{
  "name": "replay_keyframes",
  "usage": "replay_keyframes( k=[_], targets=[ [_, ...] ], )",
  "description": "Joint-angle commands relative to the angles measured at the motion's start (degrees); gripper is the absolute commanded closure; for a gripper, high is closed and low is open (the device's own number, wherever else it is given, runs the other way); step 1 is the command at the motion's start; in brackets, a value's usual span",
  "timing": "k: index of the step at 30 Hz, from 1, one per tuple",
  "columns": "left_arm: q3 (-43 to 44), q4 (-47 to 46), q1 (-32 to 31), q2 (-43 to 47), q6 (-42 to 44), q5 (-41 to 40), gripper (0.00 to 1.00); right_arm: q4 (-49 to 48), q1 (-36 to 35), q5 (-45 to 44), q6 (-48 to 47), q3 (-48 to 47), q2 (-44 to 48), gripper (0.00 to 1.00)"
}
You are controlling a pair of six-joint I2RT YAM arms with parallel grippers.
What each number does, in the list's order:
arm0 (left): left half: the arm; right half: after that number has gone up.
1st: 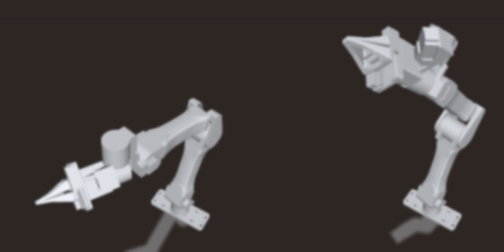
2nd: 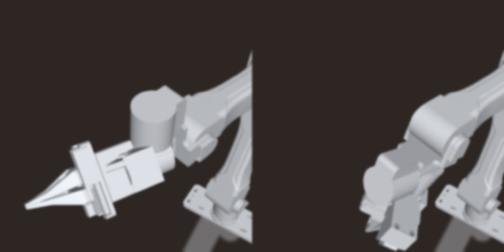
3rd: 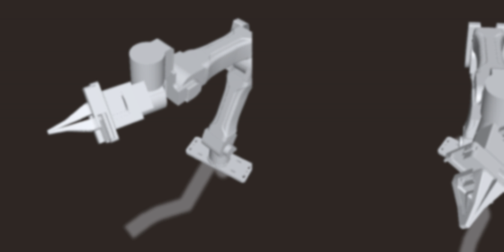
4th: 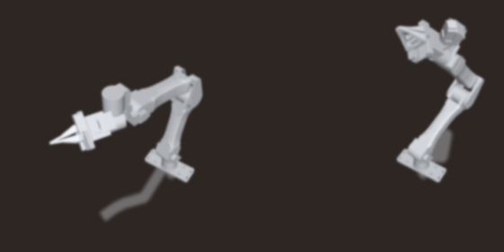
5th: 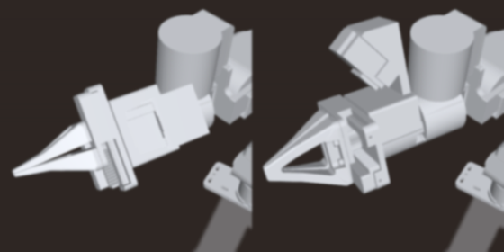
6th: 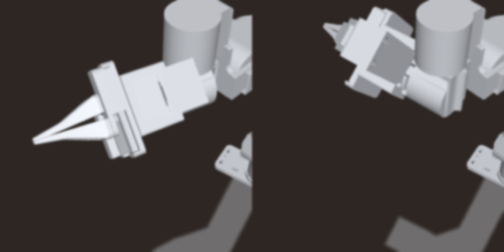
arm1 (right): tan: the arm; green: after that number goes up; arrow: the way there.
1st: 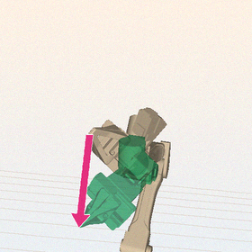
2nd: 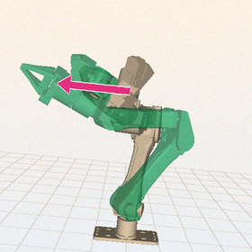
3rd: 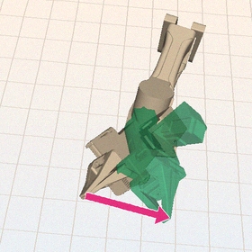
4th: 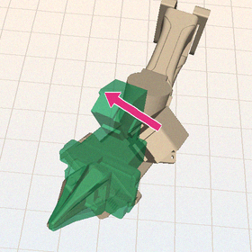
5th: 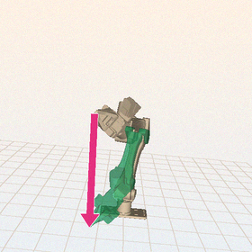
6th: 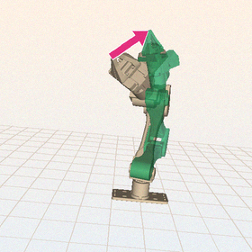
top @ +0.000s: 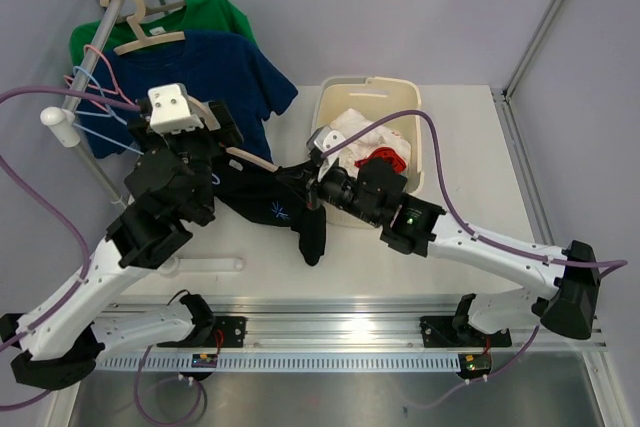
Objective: Remove the t-shirt from the hanger
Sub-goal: Pick up the hanger from the clothesline.
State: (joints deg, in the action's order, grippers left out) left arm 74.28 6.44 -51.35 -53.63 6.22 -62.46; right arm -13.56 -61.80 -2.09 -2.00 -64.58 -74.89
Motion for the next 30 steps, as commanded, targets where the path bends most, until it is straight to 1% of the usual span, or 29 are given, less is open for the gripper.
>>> replay_keyframes(
  k=[1, 5, 7, 11, 15, 17, 19, 24, 25, 30],
  targets=[
    [-0.28, 7.16, -0.33, 2.82, -5.95, 10.50, 0.01, -5.16, 1.15, -0.28, -0.29, 0.06, 4.13, 1.00],
    [0.95, 13.24, -0.33, 4.49, -9.90, 15.77, 0.01, -5.07, 1.86, -0.81, 0.50, 1.91, 6.60, 1.00],
    [0.95, 15.97, -0.33, 5.19, -10.96, 19.64, 0.01, -4.37, 2.12, -1.08, 0.94, 2.61, 8.26, 1.00],
    [-0.62, 17.03, -0.33, 7.48, -12.81, 24.83, 0.01, -2.52, 2.82, -1.25, 1.21, 2.88, 10.29, 1.00],
    [-0.45, 17.03, -0.33, 9.15, -13.16, 34.92, 0.01, -1.12, 3.00, -0.73, 1.38, 3.32, 12.48, 1.00],
    [-0.28, 17.03, -0.24, 9.24, -12.81, 35.82, 0.01, -0.50, 3.09, -0.46, 1.56, 3.84, 13.54, 1.00],
    [-0.36, 17.12, -0.33, 8.98, -12.02, 34.95, 0.02, 0.20, 3.18, 0.32, 1.65, 4.46, 15.21, 1.00],
    [0.25, 17.64, -0.33, 6.96, -11.05, 35.03, 0.12, 1.96, 3.18, 1.82, 1.65, 5.77, 18.98, 1.00],
    [0.42, 17.82, -0.33, 5.91, -10.88, 34.86, 0.12, 1.87, 3.09, 2.52, 3.30, 6.04, 19.52, 1.00],
    [1.21, 17.65, -0.33, 3.36, -10.00, 33.45, 0.17, 1.70, 3.09, 4.37, 3.76, 7.09, 21.45, 1.00]
  ],
)
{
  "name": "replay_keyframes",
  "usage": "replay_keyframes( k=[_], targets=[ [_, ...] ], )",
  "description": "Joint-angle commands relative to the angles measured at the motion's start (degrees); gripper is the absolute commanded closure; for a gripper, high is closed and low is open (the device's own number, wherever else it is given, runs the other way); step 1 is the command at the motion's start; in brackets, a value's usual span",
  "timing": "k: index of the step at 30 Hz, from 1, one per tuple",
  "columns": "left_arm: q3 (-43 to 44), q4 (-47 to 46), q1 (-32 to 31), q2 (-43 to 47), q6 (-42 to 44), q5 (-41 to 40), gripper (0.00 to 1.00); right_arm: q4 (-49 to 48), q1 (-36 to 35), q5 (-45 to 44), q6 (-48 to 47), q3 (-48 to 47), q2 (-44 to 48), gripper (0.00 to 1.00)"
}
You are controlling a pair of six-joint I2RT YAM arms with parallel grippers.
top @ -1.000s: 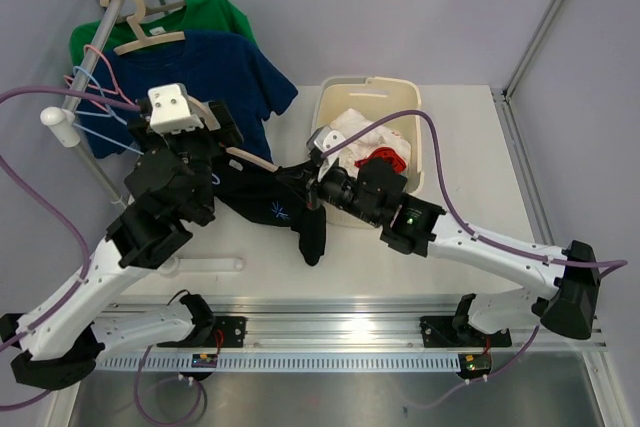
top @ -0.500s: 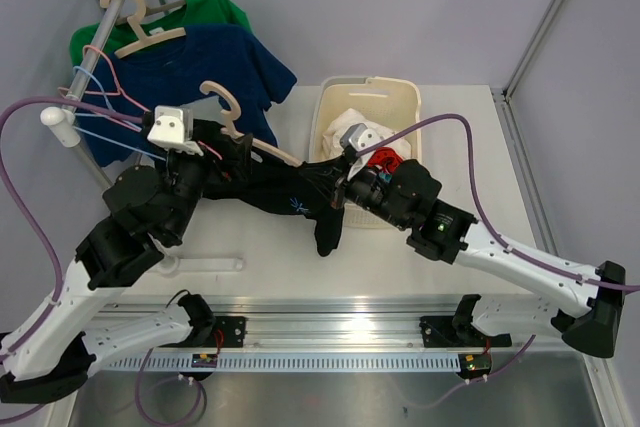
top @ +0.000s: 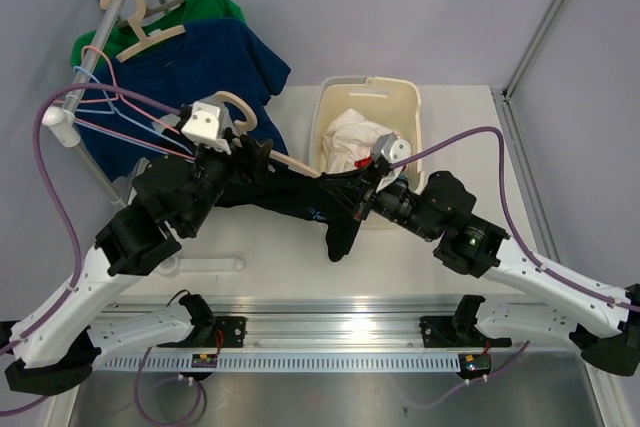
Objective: Remove the t-shirt from the hanger
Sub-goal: Pick up the hanger from the clothesline.
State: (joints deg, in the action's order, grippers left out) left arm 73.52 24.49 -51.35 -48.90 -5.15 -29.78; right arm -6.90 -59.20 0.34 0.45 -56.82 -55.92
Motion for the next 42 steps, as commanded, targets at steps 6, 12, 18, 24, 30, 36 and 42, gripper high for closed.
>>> replay_keyframes(
  k=[6, 12, 18, 24, 30, 36, 42],
  targets=[
    [1.72, -0.67, -0.33, -1.72, 1.02, 0.95, 0.47, -5.15, 0.58, 2.03, 1.66, -0.66, 2.48, 1.00],
    [2.59, -0.76, -0.33, -1.89, -0.39, 2.36, 0.91, -2.78, 0.58, 2.03, 1.40, -1.80, 2.22, 1.00],
    [5.32, -0.50, -0.33, -3.12, -2.41, 5.35, 1.00, 3.28, 0.58, 2.21, 1.84, -4.00, 2.13, 0.88],
    [7.43, -0.23, -0.33, -4.53, -2.41, 4.39, 1.00, 11.46, 0.58, 2.73, 0.87, -3.65, 5.64, 0.19],
    [7.69, 0.12, -0.33, -3.48, -3.64, 3.50, 1.00, 17.27, 0.58, 0.02, 2.10, -2.60, 8.64, 0.04],
    [9.63, 0.73, -0.33, -2.51, -3.99, 1.92, 1.00, 17.88, 0.49, 2.12, 2.89, -1.46, 7.76, 0.38],
    [9.89, 1.43, -0.33, -1.19, -3.73, -1.93, 1.00, 18.58, 0.49, 0.02, 3.68, -0.66, 7.93, 0.60]
  ],
)
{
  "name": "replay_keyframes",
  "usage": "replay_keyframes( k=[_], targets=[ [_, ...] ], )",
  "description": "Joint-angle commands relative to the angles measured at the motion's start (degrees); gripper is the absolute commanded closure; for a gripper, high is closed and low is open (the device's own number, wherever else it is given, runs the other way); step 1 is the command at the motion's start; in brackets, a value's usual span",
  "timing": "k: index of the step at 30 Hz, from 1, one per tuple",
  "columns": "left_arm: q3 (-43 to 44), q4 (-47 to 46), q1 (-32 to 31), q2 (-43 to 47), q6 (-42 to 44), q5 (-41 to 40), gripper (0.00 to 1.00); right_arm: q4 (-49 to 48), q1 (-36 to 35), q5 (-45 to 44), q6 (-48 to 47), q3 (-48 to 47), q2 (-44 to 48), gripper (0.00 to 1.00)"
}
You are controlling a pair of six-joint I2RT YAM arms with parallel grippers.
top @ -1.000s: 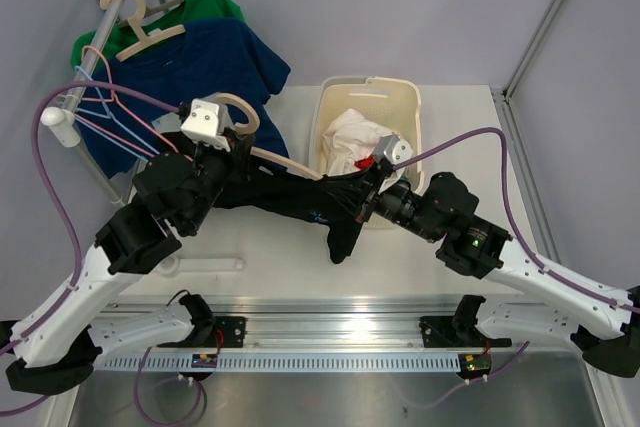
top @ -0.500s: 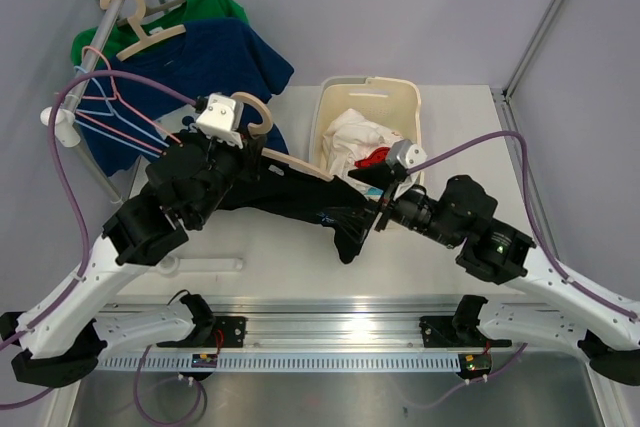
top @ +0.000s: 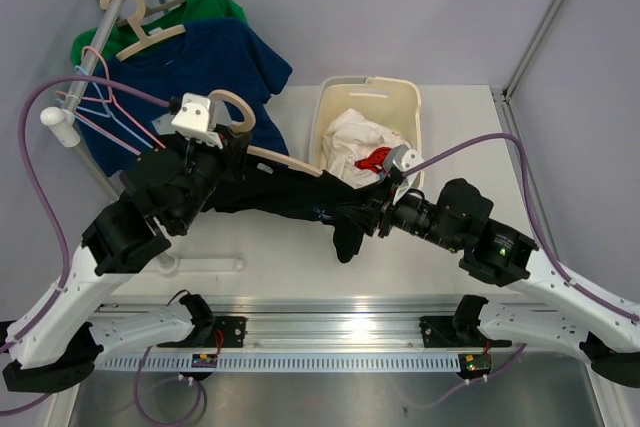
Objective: Remove the t-shirt from the hanger
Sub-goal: Pick up the hanger from the clothesline, then remove the T-shirt from the hanger.
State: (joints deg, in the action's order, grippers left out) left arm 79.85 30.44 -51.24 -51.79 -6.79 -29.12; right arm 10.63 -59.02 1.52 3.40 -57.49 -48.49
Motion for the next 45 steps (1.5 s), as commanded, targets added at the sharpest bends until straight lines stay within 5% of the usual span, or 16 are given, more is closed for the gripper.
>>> replay_keyframes(
  k=[1, 2, 3, 10, 19, 25, 26, 33, 38, 39, 40, 42, 45],
  targets=[
    [4.25, -3.64, -0.44, 1.52, -2.00, -3.82, 1.00, 1.93, 0.31, -2.65, 0.73, -0.16, 0.76, 0.67],
    [6.00, -2.67, -0.44, 1.43, -1.92, -4.88, 1.00, 2.02, 0.31, -5.27, 0.73, -0.07, 1.20, 0.75],
    [6.80, -1.44, -0.44, 1.52, -1.74, -6.54, 1.00, 2.11, 0.40, -6.95, 1.34, 0.10, 1.90, 1.00],
    [11.28, -1.61, -0.44, 1.96, -2.79, -8.23, 1.00, 4.75, 0.40, -21.55, 4.51, 0.01, 4.28, 1.00],
    [22.52, -1.61, -0.44, -2.61, -8.07, -4.72, 1.00, 8.88, 0.40, -19.80, 9.61, 1.33, 6.91, 1.00],
    [22.20, -1.69, -0.44, -2.70, -9.03, -2.34, 1.00, 7.21, 0.40, -18.67, 9.00, 3.18, 11.40, 1.00],
    [21.66, -1.70, -0.44, -2.53, -9.12, -1.47, 1.00, 6.69, 0.40, -17.61, 8.47, 3.18, 11.49, 0.99],
    [17.88, -1.70, -0.44, -2.88, -8.86, 0.12, 1.00, 4.66, 0.40, -10.93, 8.03, 3.35, 9.38, 0.48],
    [17.53, -1.96, -0.44, -2.97, -8.07, -2.42, 1.00, 5.89, 0.40, -11.10, 8.55, 3.00, 8.41, 0.35],
    [17.88, -2.13, -0.44, -2.97, -7.89, -2.69, 1.00, 5.98, 0.40, -12.14, 8.73, 3.00, 8.41, 0.41],
    [17.97, -2.13, -0.44, -2.88, -7.89, -2.95, 1.00, 6.15, 0.40, -12.85, 8.99, 2.92, 8.41, 0.69],
    [18.32, -2.31, -0.44, -2.53, -8.15, -3.31, 1.00, 7.12, 0.49, -16.35, 9.25, 2.83, 8.06, 1.00],
    [18.32, -2.22, -0.44, -1.47, -8.51, -3.39, 1.00, 6.16, 0.40, -21.61, 9.25, 3.97, 8.50, 1.00]
  ],
)
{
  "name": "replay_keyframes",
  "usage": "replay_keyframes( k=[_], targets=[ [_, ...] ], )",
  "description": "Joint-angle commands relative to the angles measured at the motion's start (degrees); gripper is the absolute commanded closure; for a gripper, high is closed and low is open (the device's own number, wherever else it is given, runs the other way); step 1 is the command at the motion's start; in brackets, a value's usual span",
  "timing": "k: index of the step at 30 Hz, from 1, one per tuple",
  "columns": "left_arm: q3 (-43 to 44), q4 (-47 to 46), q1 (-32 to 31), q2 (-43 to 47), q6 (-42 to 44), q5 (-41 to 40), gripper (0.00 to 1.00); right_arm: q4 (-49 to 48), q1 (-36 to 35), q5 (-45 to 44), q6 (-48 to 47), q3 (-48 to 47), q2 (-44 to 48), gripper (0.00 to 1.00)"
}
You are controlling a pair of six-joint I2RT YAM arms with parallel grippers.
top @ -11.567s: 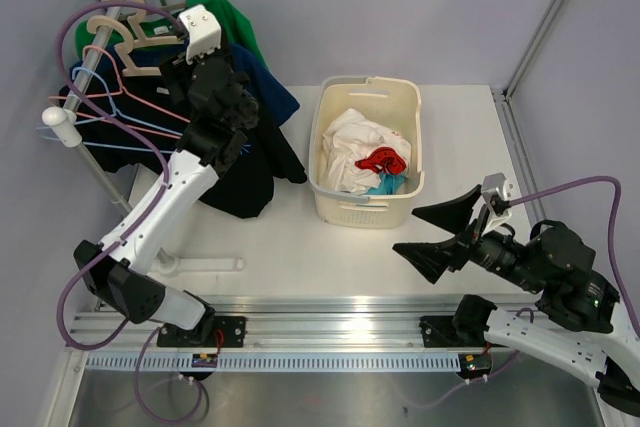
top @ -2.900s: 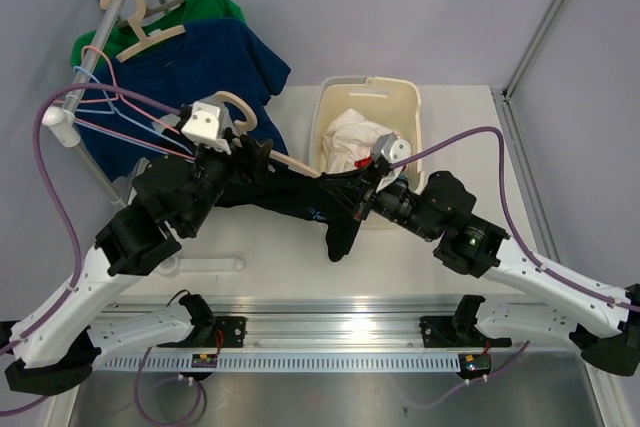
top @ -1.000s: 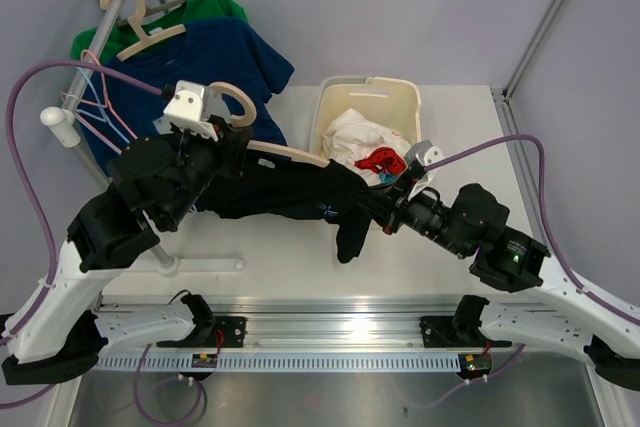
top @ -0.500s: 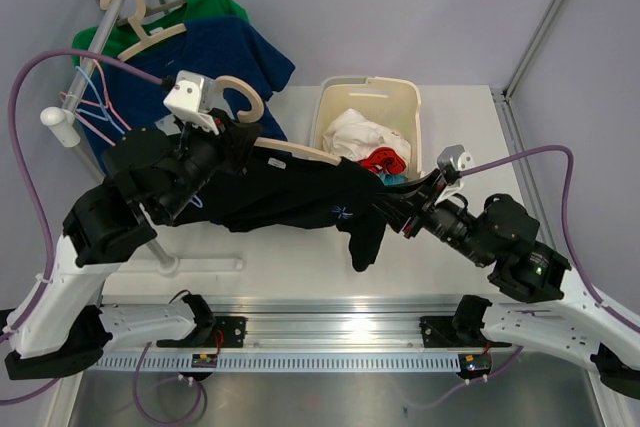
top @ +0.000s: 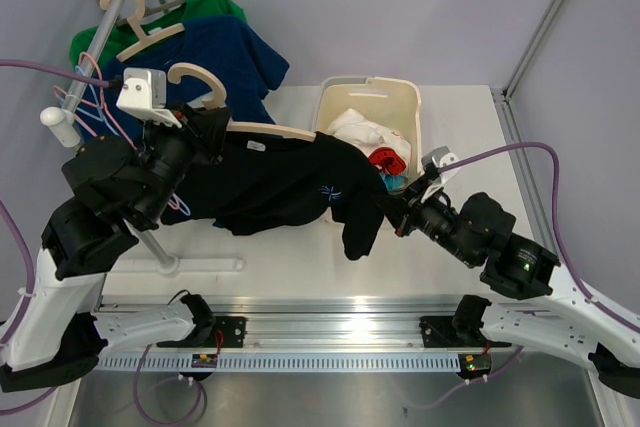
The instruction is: Remove the t-shirt from the hanger
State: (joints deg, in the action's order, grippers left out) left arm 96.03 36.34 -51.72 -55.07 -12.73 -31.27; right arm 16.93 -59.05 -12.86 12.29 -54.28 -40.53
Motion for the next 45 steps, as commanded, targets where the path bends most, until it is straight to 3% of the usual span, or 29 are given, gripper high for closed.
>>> replay_keyframes(
  k=[1, 8, 12, 18, 21, 26, 33, 41, 45],
  targets=[
    [1.97, -8.04, 0.04, 2.15, -2.56, -1.60, 1.00, -0.49, 0.42, -8.83, 1.14, 1.10, 0.89, 1.00],
    [2.85, -8.04, 0.04, 5.58, -2.38, -5.47, 1.00, -1.45, 0.42, -27.80, 9.93, 6.54, 8.18, 1.00],
    [3.29, -8.12, 0.04, 6.46, -5.10, -6.18, 1.00, -6.73, 0.42, -31.08, 12.14, 11.21, 13.46, 1.00],
    [1.71, -9.61, 0.04, 6.29, -10.02, -0.74, 1.00, -8.75, 0.34, -19.85, 9.86, 10.07, 10.75, 1.00],
    [-0.74, -12.33, 0.04, 6.47, -12.84, 5.24, 1.00, -10.51, 0.34, -11.76, 8.54, 9.20, 7.50, 1.00],
    [-4.62, -16.38, 0.04, 6.03, -18.90, 16.13, 1.00, -7.89, 0.34, -5.87, 7.83, 5.86, 0.91, 1.00],
    [-6.99, -19.02, 0.04, 4.88, -23.92, 22.91, 1.00, -4.54, 0.34, -8.67, 8.09, 3.13, -5.43, 1.00],
    [-9.09, -18.76, 0.04, 5.23, -20.85, 23.44, 1.00, -0.67, 0.42, -18.50, 12.05, 3.74, -1.31, 1.00],
    [-13.49, -18.32, 0.04, 5.41, -16.89, 22.66, 1.00, -0.05, 0.34, -17.90, 16.34, 7.77, 3.25, 0.97]
  ],
)
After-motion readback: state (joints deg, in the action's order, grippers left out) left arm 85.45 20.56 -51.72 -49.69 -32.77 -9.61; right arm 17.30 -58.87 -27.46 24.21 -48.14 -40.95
